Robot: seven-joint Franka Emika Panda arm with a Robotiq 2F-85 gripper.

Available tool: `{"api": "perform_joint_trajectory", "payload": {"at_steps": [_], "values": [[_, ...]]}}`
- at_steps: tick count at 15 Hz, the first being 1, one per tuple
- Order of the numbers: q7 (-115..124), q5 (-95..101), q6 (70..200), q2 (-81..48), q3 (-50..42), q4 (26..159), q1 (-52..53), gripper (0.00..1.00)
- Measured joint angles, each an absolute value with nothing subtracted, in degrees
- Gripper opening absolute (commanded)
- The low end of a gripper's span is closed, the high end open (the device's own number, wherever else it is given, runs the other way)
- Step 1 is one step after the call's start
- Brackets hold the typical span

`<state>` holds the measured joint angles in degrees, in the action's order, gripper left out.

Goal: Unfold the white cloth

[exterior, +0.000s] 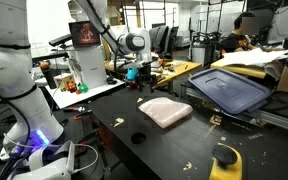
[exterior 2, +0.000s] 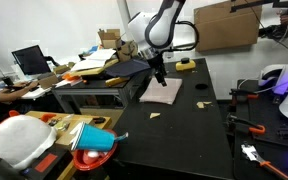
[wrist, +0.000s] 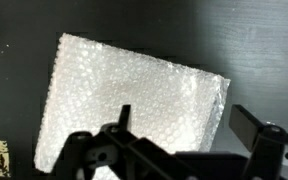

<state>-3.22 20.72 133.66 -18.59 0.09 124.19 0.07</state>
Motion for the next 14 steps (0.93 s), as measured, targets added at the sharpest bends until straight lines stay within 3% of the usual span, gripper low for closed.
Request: {"api": "perform_joint_trajectory", "payload": {"at_steps": [14], "values": [[4.73, 21.40, 135.73, -29.44, -0.82, 115.79, 4.19, 1.00]]}}
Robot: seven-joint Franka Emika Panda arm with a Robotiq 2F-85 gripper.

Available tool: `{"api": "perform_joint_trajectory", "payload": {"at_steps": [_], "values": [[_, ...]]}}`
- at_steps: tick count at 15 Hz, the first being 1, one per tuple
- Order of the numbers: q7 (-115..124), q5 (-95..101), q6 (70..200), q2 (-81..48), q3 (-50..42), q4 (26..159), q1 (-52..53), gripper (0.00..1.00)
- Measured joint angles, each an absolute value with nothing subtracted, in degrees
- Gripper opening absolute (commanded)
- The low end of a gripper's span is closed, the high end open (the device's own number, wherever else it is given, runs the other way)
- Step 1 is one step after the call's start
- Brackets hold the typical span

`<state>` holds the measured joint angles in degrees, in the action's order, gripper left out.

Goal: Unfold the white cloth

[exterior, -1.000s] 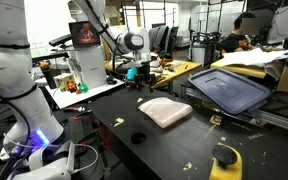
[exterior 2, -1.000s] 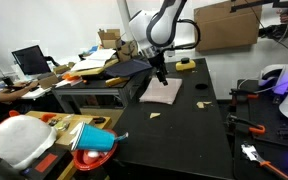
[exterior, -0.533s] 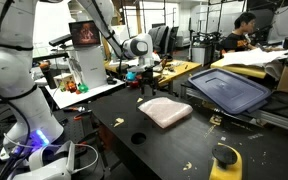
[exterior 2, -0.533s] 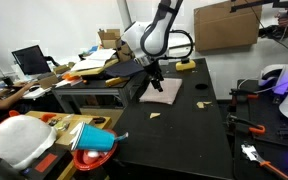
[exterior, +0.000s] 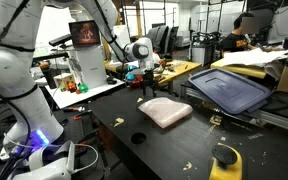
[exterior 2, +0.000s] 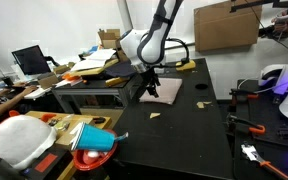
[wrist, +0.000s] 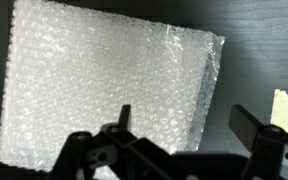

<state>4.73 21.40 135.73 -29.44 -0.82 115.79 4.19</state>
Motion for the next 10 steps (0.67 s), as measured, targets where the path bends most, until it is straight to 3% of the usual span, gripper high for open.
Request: {"api": "perform_joint_trajectory", "payload": {"at_steps": [6, 7, 8, 10], "values": [[7.52, 22.22, 137.19, -33.03, -3.19, 114.22, 7.21, 1.00], [7.97, 22.29, 137.32, -33.51, -3.44, 113.88, 7.56, 0.92], [8.29, 22.40, 137.42, -33.96, -3.74, 113.46, 7.93, 0.74], [8.35, 22.52, 137.80, -34.61, -4.23, 112.63, 8.47, 0.58]]}}
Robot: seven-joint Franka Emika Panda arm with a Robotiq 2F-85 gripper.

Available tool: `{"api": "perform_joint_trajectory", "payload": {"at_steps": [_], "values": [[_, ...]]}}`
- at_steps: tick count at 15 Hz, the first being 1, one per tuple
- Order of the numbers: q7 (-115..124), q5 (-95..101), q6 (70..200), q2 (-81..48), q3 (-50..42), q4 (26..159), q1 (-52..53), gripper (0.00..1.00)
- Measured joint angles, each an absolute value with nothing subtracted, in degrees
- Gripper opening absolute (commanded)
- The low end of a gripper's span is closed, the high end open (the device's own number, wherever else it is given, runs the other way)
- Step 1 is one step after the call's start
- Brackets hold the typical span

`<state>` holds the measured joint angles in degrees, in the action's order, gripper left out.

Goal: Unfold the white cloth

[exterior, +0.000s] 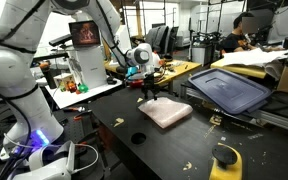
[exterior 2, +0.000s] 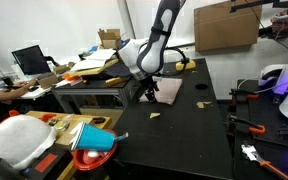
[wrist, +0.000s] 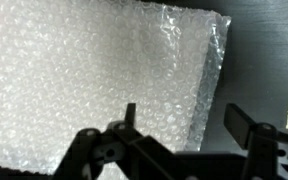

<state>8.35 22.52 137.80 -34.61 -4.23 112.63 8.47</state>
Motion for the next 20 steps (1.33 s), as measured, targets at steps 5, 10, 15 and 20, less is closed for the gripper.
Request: {"api": "perform_joint_trajectory", "payload": {"at_steps": [5, 10, 15, 20], "values": [[8.35, 23.30, 139.29, -35.07, -5.12, 111.52, 8.89, 0.20], [8.33, 23.46, 140.83, -35.03, -5.08, 111.54, 9.19, 0.43], [8.24, 23.46, 141.47, -33.72, -4.52, 111.59, 9.74, 0.77], [8.24, 23.46, 141.45, -33.73, -3.91, 112.90, 10.31, 1.00]]}}
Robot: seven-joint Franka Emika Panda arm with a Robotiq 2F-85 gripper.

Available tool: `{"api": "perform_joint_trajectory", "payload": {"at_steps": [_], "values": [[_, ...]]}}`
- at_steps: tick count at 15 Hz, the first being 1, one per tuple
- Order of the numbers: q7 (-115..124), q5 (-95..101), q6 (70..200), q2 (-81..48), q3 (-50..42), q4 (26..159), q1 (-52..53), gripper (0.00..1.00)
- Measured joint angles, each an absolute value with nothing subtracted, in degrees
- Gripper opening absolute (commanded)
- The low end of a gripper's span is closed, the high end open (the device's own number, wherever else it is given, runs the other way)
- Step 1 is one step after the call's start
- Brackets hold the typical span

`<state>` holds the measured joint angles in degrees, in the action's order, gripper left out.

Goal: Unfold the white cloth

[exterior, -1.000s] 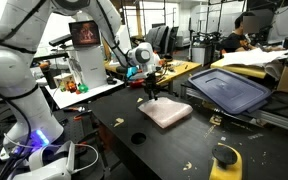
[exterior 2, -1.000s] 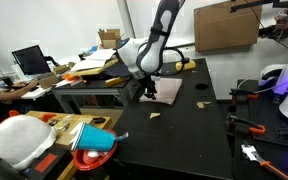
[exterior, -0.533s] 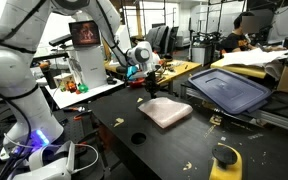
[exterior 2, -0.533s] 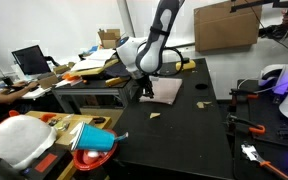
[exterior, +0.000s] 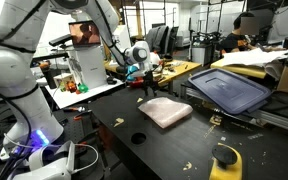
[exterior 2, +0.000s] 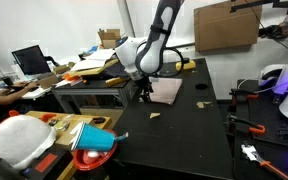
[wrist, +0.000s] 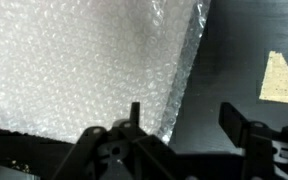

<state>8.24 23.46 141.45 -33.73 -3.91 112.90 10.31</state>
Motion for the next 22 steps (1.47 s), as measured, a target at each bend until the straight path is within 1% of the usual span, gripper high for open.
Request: {"api": "perform_joint_trajectory", "payload": {"at_steps": [9, 10, 11, 16, 18, 19, 20, 21, 22], "values": [[8.27, 23.59, 141.32, -34.82, -4.64, 114.56, 11.11, 1.00], [8.29, 23.86, 141.30, -34.91, -5.06, 114.60, 11.12, 0.75], [8.32, 24.33, 141.24, -34.97, -5.55, 114.61, 11.15, 0.74], [8.39, 27.13, 141.02, -35.01, -8.13, 114.68, 11.14, 0.34], [8.43, 27.88, 141.02, -35.01, -8.51, 114.69, 11.14, 0.20], [8.44, 28.11, 141.02, -35.01, -8.53, 114.69, 11.15, 0.12], [8.45, 28.20, 141.02, -35.01, -8.53, 114.69, 11.21, 0.05], [8.45, 28.22, 141.02, -35.01, -8.52, 114.69, 11.30, 0.01], [8.45, 28.22, 141.02, -35.01, -8.52, 114.69, 11.45, 0.00]]}}
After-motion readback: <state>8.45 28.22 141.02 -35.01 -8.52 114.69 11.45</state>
